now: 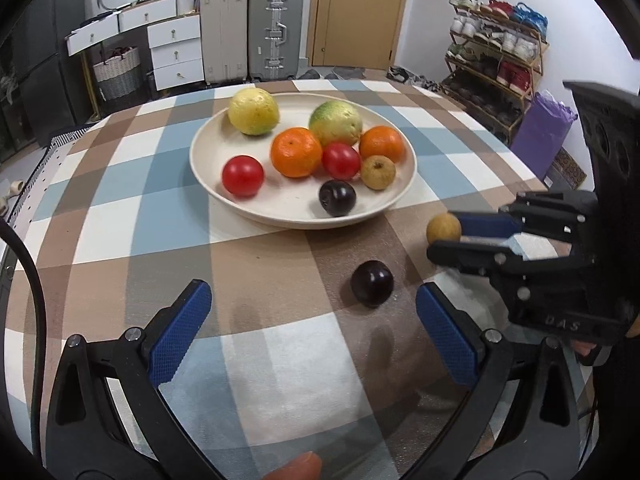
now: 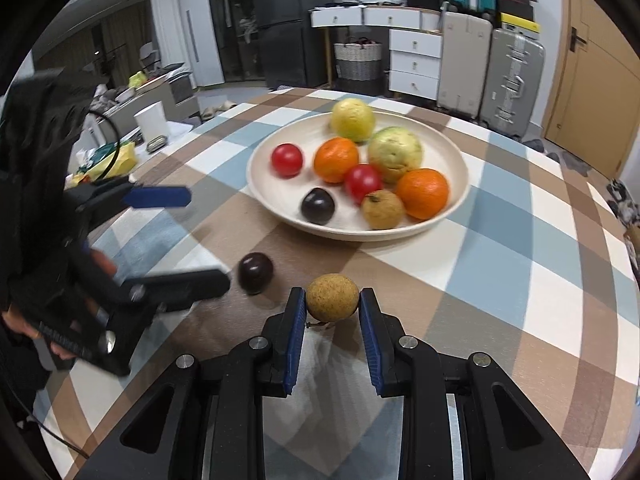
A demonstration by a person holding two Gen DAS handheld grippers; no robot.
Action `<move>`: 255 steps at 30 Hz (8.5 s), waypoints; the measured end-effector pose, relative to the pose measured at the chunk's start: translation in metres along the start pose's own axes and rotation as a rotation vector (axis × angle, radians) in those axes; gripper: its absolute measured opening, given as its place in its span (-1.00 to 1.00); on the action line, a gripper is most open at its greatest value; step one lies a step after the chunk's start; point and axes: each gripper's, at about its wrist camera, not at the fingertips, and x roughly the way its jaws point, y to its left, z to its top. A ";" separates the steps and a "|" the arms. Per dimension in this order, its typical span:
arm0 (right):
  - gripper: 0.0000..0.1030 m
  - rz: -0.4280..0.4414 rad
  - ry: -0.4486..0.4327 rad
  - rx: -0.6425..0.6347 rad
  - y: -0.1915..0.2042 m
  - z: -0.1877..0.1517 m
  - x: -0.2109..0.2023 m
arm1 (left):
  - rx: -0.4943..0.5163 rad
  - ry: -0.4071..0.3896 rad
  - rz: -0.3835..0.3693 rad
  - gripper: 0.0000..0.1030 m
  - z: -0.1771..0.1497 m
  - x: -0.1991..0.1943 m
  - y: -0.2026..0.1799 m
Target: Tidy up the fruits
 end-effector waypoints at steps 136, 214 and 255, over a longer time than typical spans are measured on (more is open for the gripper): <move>0.93 0.012 -0.295 0.192 -0.029 0.042 -0.010 | -0.142 -0.278 0.053 0.76 0.041 -0.010 0.044; 1.00 -0.014 -0.433 0.147 -0.024 0.011 -0.048 | -0.099 -0.378 0.072 0.99 0.012 -0.053 0.031; 1.00 -0.015 -0.433 0.138 -0.022 0.011 -0.047 | -0.125 -0.365 0.070 0.99 0.010 -0.049 0.037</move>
